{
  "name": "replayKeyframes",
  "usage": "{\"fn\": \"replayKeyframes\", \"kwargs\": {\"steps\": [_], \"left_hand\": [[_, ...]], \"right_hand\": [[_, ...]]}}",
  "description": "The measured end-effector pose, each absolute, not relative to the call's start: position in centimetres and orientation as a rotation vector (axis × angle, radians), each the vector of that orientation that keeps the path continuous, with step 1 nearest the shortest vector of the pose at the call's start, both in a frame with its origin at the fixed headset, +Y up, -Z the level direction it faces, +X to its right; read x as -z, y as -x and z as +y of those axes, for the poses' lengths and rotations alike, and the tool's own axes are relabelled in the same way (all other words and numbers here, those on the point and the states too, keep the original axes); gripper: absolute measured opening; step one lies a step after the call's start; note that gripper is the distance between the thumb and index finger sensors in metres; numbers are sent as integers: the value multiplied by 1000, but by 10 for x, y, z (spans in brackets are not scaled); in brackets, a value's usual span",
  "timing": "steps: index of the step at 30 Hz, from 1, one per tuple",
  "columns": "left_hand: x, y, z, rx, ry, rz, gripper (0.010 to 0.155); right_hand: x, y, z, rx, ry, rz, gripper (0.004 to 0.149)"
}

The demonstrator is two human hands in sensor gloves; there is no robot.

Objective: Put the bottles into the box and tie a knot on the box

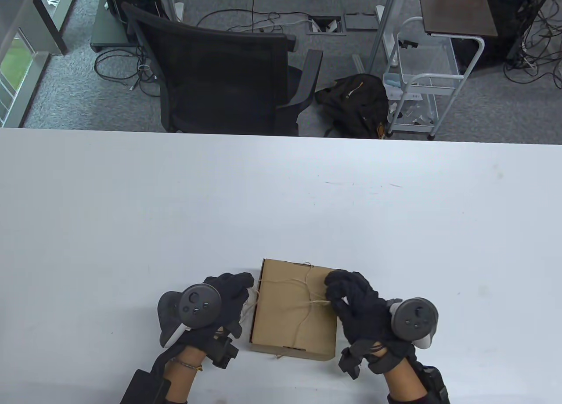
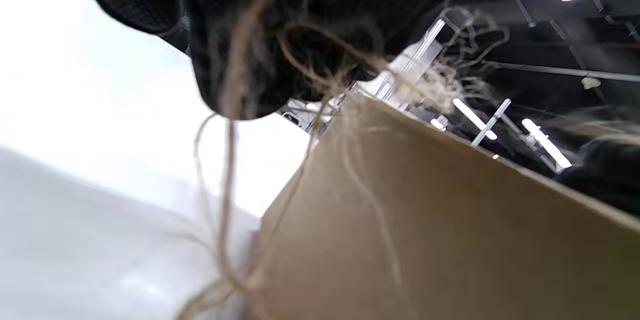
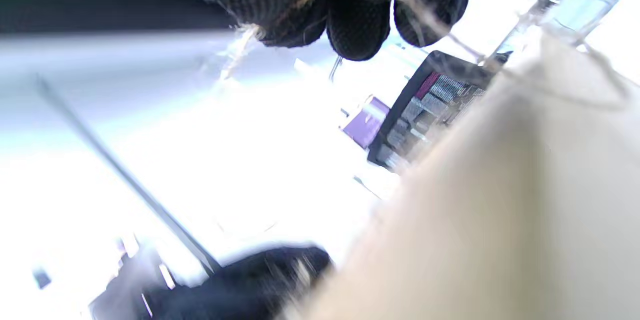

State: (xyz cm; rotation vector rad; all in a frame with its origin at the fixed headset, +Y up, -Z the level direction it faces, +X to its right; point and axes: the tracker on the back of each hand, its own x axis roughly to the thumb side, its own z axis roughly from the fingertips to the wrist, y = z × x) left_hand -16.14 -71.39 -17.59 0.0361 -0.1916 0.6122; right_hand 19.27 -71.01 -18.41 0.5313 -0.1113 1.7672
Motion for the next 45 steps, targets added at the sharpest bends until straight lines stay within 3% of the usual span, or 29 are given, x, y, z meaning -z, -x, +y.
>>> {"fn": "replayKeyframes", "kwargs": {"steps": [2, 6, 9, 10, 11, 13, 16, 18, 23, 24, 26, 30, 34, 38, 45], "left_hand": [[175, 166, -713, -624, -46, -177, 51], [178, 175, -712, -631, 32, -123, 52], [182, 179, -715, -589, 118, -122, 48], [183, 179, -717, -583, 180, -122, 48], [185, 180, -720, -576, 245, -112, 49], [186, 181, -723, -542, 305, -92, 56], [186, 188, -721, -491, 255, -19, 63], [184, 193, -719, -530, 172, 5, 65], [183, 193, -721, -802, 56, -53, 66], [182, 189, -723, -840, 80, -64, 66], [182, 176, -728, -864, 105, -127, 75], [181, 145, -731, -798, 119, -195, 90], [174, 125, -723, -607, -26, -154, 82], [170, 126, -712, -548, -108, -160, 63], [168, 144, -704, -721, -31, -300, 57]], "right_hand": [[188, -212, -713, -1626, -442, -110, 43], [184, -245, -721, -1839, 104, -167, 41], [185, -243, -717, -2509, 272, 3, 40], [186, -237, -717, -2771, 327, 153, 43], [189, -228, -717, -2919, 283, 218, 52], [187, -217, -716, -2948, 238, 88, 68], [181, -206, -704, -2869, 166, -95, 69], [179, -202, -698, -2831, -85, -204, 68], [181, -183, -713, -2142, -444, -43, 55], [179, -175, -718, -2127, -465, 95, 62], [173, -158, -725, -2247, -514, 261, 91], [167, -132, -734, -2405, -581, 302, 107], [166, -131, -737, -2400, -505, 208, 102], [168, -135, -738, -2382, -460, 120, 91], [160, -137, -722, -2459, -512, -192, 57]]}}
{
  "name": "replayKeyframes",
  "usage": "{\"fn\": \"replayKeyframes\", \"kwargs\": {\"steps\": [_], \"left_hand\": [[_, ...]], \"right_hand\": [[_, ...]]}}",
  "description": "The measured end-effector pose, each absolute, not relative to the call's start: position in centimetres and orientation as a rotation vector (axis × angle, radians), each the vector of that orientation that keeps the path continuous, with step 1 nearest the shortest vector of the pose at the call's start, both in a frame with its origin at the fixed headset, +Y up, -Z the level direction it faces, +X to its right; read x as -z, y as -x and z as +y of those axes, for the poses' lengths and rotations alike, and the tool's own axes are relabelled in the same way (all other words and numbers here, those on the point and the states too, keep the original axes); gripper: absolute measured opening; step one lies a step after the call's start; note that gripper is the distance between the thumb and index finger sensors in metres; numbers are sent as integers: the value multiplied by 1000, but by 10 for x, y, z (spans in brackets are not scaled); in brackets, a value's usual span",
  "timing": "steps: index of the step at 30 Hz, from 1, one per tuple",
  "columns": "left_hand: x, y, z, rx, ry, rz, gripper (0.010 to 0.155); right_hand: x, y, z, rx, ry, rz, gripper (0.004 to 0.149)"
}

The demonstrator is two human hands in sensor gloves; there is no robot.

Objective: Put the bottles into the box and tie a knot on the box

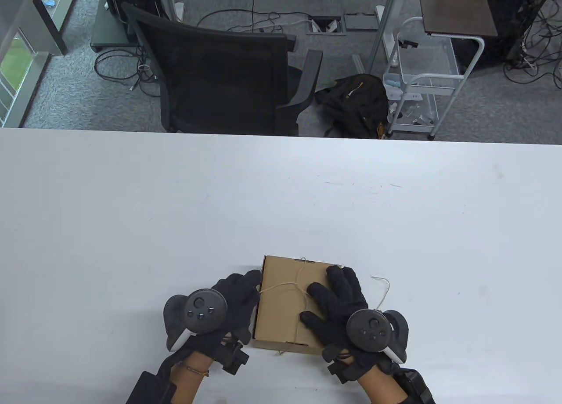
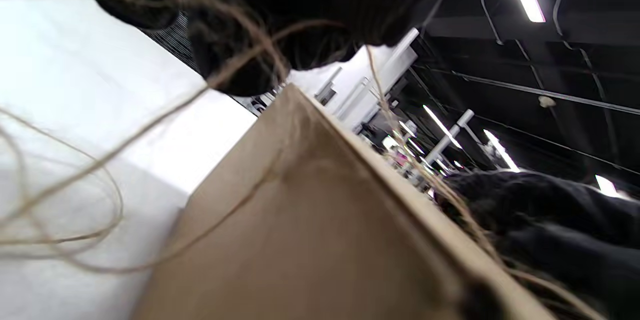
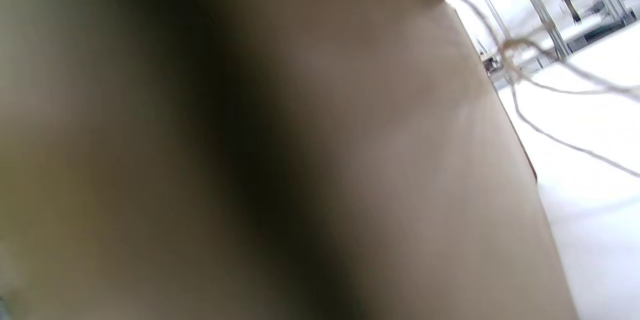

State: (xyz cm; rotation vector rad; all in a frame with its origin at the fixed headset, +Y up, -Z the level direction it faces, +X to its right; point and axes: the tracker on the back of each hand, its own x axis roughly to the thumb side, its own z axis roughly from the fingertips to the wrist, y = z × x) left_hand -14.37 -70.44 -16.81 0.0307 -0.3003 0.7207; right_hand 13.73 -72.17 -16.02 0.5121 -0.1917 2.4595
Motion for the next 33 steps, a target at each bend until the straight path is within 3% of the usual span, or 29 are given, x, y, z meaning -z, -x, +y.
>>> {"fn": "replayKeyframes", "kwargs": {"steps": [7, 10, 17, 22, 27, 30, 33], "left_hand": [[165, 140, -694, -500, 114, -340, 50], [165, 135, -698, -431, 236, -402, 47], [177, 157, -701, -829, 252, -475, 47], [183, 184, -705, -723, 177, -334, 47], [188, 179, -722, -559, 275, -302, 48], [188, 168, -729, -467, 267, -297, 57], [187, 165, -730, -443, 233, -270, 64]], "right_hand": [[158, -135, -716, -2474, -532, -214, 37], [158, -134, -716, -2471, -553, -199, 38], [158, -130, -712, -2608, -642, -152, 41], [157, -130, -707, -2677, -718, -224, 41], [149, -125, -693, -2932, -826, -474, 39], [152, -136, -692, -2837, -740, -397, 39], [159, -152, -693, -2681, -593, -264, 56]]}}
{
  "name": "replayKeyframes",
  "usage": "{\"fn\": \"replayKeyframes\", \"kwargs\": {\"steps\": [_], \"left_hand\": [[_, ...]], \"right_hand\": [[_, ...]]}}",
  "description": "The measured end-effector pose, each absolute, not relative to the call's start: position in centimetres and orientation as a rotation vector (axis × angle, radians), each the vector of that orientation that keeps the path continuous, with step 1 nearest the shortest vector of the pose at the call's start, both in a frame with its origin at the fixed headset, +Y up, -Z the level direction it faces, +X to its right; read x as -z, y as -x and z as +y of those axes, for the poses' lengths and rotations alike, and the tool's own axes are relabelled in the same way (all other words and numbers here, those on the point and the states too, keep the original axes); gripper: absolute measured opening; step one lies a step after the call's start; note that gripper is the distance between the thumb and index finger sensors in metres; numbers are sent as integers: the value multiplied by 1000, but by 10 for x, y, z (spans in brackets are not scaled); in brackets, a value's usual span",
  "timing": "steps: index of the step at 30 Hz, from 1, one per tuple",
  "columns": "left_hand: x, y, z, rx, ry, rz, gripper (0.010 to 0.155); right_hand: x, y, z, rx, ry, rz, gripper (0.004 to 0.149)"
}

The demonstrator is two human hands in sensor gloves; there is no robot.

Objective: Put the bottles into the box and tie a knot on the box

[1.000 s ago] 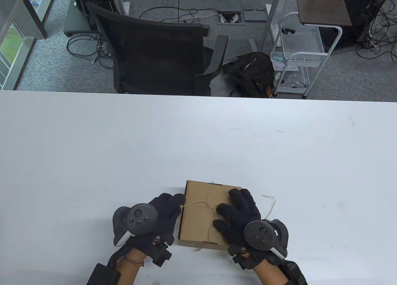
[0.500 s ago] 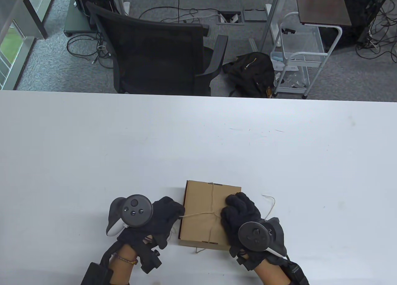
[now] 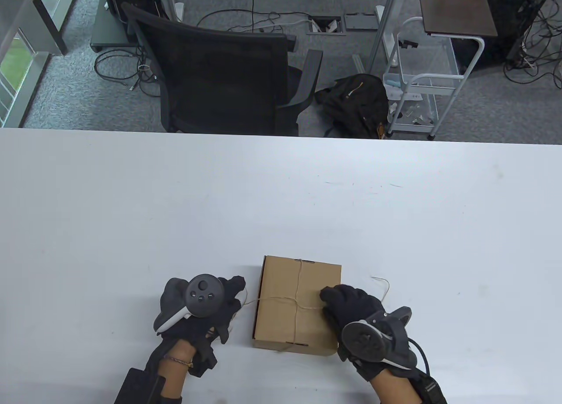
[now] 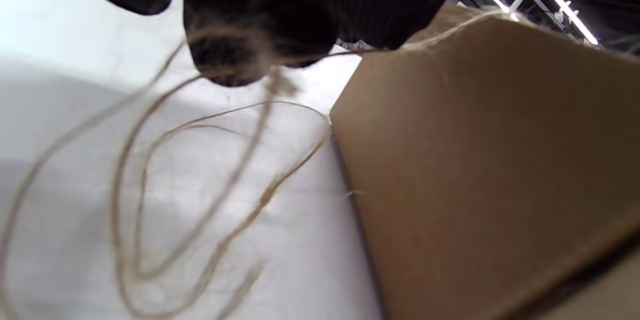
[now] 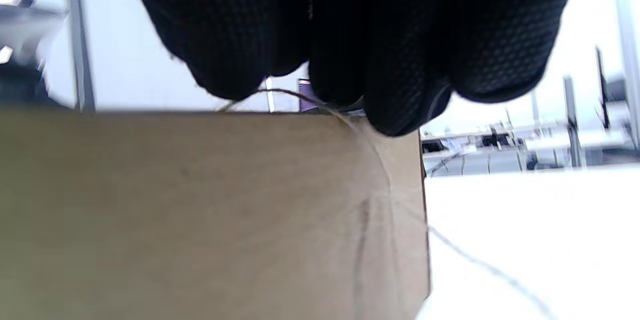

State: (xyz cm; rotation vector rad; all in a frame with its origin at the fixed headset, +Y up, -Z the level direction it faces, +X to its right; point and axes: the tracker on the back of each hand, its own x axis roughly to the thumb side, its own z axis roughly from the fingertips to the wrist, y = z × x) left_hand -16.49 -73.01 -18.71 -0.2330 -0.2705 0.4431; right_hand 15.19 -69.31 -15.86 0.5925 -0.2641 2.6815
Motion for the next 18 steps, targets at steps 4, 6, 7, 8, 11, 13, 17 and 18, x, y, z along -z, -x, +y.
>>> {"fn": "replayKeyframes", "kwargs": {"steps": [4, 6, 7, 8, 11, 13, 17, 18], "left_hand": [[186, 172, -724, -603, 134, -248, 68], [185, 176, -723, -743, 118, -260, 68], [185, 177, -723, -818, 112, -275, 68], [186, 177, -724, -852, 130, -291, 68], [184, 168, -733, -937, 183, -301, 78], [183, 158, -735, -935, 227, -296, 84], [174, 141, -728, -678, 95, -231, 82], [173, 139, -723, -655, 53, -232, 79]], "right_hand": [[169, -179, -697, -2454, -386, -34, 73], [174, -189, -700, -2319, -352, 84, 74], [176, -194, -703, -2262, -337, 166, 74], [179, -195, -707, -2232, -354, 243, 76], [183, -192, -718, -2257, -352, 368, 79], [185, -185, -723, -2318, -388, 394, 80], [183, -177, -721, -2397, -415, 219, 75], [182, -176, -720, -2433, -416, 137, 72]]}}
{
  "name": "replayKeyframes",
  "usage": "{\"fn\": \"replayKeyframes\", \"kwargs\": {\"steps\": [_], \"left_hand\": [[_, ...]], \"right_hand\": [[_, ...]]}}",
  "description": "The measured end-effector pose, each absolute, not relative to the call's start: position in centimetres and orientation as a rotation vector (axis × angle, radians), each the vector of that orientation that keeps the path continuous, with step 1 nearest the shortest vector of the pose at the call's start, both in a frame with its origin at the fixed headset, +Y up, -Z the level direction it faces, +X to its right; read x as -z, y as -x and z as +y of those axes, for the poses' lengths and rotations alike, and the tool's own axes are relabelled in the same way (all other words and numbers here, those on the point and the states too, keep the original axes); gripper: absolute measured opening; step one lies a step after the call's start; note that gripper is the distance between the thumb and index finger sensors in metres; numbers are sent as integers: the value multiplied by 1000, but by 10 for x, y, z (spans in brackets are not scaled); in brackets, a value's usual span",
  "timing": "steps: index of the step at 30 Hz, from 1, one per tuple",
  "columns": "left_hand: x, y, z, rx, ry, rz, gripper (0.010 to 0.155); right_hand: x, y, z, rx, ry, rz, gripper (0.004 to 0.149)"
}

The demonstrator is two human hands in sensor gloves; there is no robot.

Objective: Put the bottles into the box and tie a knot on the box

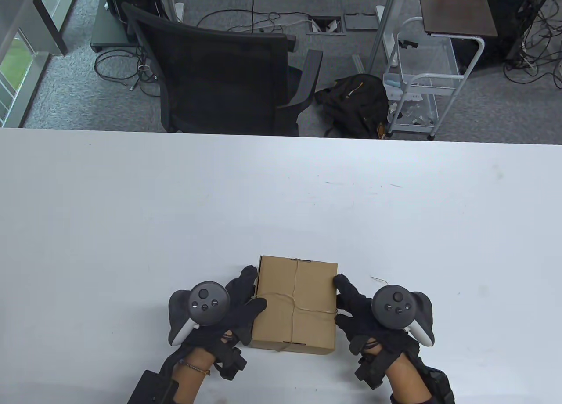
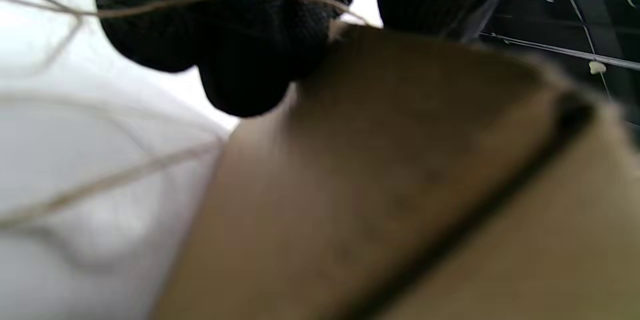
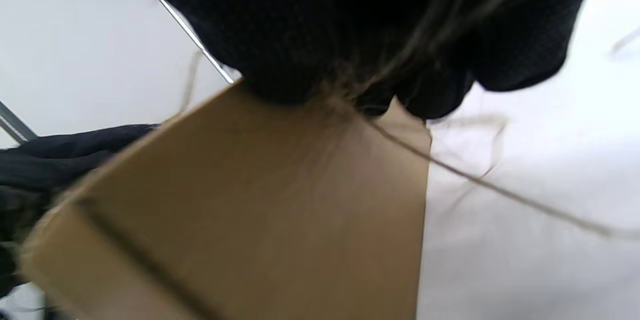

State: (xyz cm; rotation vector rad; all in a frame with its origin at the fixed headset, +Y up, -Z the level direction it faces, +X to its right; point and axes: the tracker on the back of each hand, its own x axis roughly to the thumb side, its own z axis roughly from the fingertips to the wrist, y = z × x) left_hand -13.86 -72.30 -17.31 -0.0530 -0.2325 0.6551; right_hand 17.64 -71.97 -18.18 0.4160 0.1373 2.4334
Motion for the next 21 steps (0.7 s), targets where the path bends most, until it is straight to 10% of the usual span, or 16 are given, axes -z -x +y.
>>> {"fn": "replayKeyframes", "kwargs": {"steps": [13, 21], "left_hand": [[166, 153, -704, -532, -121, -272, 57], [165, 147, -706, -329, -110, -346, 56]], "right_hand": [[175, -178, -710, -2601, -426, -174, 36], [179, -177, -719, -2623, -454, 72, 40]]}}
